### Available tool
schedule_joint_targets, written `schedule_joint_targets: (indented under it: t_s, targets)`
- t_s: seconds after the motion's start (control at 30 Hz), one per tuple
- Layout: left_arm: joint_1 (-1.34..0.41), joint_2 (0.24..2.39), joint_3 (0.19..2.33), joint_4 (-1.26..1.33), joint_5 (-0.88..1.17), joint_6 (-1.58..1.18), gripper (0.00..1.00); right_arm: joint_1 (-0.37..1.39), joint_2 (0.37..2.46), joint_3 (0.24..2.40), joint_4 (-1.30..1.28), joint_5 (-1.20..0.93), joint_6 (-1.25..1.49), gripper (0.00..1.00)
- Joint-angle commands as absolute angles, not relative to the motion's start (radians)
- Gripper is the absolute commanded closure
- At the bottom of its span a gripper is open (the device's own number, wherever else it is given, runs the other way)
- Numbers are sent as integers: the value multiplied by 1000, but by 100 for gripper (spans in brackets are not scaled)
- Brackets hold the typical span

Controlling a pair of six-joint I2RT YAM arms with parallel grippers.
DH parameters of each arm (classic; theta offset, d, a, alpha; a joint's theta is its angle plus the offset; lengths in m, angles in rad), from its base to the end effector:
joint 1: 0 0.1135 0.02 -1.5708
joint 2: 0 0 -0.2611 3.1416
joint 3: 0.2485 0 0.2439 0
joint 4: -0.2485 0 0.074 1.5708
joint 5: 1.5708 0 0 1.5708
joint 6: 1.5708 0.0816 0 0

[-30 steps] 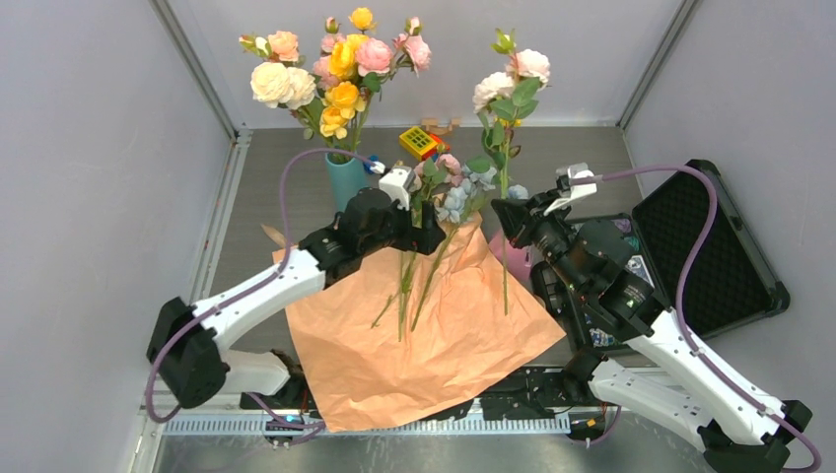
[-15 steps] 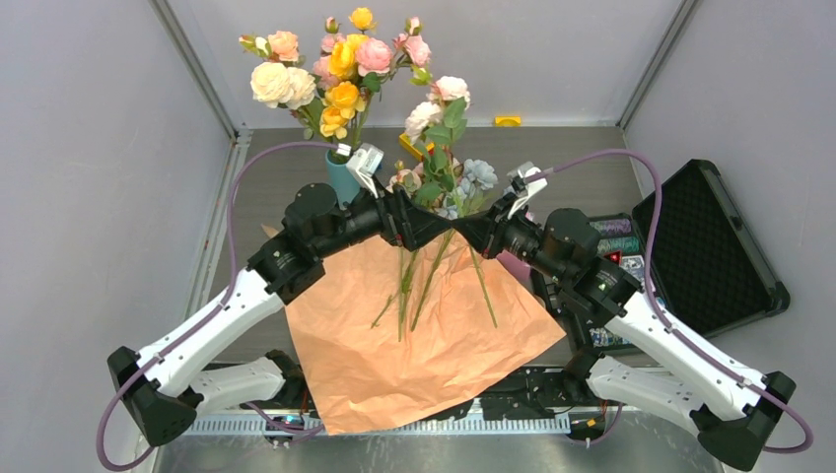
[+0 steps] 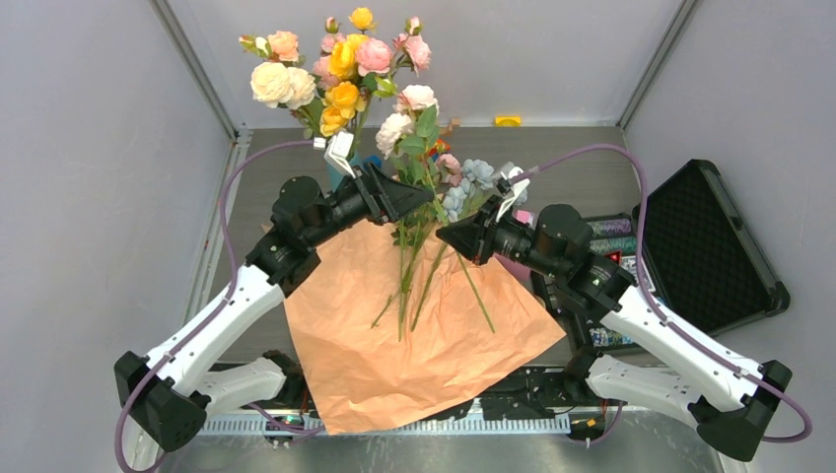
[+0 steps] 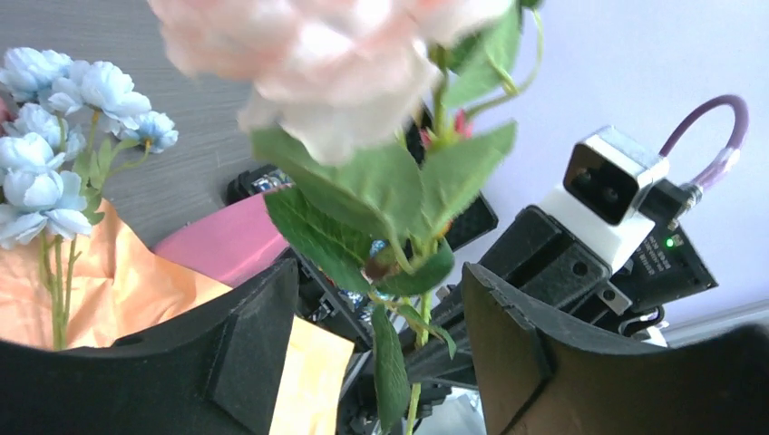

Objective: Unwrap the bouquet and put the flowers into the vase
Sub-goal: Insert the fake flower into the vase.

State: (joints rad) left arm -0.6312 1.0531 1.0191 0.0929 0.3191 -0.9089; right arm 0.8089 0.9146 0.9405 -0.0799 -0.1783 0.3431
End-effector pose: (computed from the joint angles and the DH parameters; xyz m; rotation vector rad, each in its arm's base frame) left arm 0.2112 -0.1861 0.4012 0.0516 1.7058 -1.4366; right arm 0.1618 0.1906 0.3781 -0.5385 1.6393 1.0161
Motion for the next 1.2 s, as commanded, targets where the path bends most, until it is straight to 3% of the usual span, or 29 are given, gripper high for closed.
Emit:
schedule_joint_targets:
  t_s: [0.0, 0.23, 0.3, 0.43, 0.53, 0.67, 0.77, 0.87, 1.0, 1.17]
  targets:
    - [-581, 1083, 985, 271, 423, -1042, 36, 817, 925, 989, -49, -226, 345, 100]
    - [-578, 1103, 987, 291, 462, -1039, 40, 827, 956, 1005, -75, -240, 338, 100]
    - [-578, 1099, 985, 278, 455, -1030, 51, 829, 963, 1009, -76, -242, 336, 100]
    - [-578, 1090, 990, 239, 445, -995, 82, 833, 972, 1010, -76, -217, 335, 100]
    - [-578, 1072, 1002, 183, 421, -951, 98, 833, 974, 1010, -88, -167, 332, 100]
    - [-577, 1050, 1061, 35, 398, -822, 100, 837, 975, 1019, -125, -83, 319, 98]
    - [-574, 1026, 1145, -141, 347, -691, 100, 839, 966, 1022, -143, -33, 311, 84]
    - [-566, 1019, 1232, -304, 294, -588, 100, 839, 952, 1024, -172, 71, 310, 57]
    - [-561, 1056, 1385, -493, 187, -423, 100, 839, 928, 1006, -207, 227, 313, 33]
    - [-552, 1060, 1490, -527, 46, -244, 100, 826, 876, 963, -224, 325, 324, 19]
